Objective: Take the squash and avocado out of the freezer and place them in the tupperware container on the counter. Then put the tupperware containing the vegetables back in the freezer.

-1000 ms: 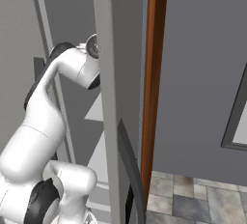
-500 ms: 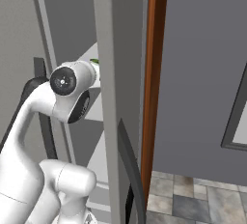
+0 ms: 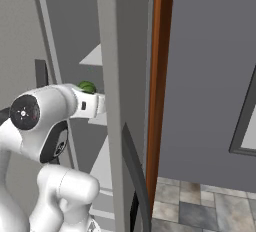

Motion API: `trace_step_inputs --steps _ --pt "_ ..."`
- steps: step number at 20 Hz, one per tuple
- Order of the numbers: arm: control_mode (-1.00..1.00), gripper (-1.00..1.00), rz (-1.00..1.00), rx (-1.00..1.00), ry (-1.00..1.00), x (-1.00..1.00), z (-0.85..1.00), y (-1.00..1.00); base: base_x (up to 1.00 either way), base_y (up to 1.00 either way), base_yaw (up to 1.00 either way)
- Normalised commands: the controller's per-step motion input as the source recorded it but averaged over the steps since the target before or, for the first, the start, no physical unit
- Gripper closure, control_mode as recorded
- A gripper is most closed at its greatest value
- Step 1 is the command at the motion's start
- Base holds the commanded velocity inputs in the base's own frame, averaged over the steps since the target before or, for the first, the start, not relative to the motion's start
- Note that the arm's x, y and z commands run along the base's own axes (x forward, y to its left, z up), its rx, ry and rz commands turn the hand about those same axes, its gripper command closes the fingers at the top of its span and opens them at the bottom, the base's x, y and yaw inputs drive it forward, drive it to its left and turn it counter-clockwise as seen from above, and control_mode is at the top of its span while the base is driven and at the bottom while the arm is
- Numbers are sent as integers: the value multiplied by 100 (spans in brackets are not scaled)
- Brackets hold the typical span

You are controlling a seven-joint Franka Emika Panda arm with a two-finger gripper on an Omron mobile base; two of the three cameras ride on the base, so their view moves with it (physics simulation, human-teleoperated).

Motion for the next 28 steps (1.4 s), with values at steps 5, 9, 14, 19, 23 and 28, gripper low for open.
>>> trace_step_inputs --steps 5,9,14,19,23,28 --pt "-100 100 -6 -2 19 -100 0 7 0 0 0" --pt "-100 100 -5 0 27 -72 0 13 0 0 0" --pt "-100 100 -1 0 25 -24 0 2 0 0 0" --pt "100 100 0 0 1 -22 -1 1 -36 3 0" --pt "100 100 0 0 0 0 0 0 -100 26 0" --pt "100 100 0 0 0 0 0 0 -54 96 0"
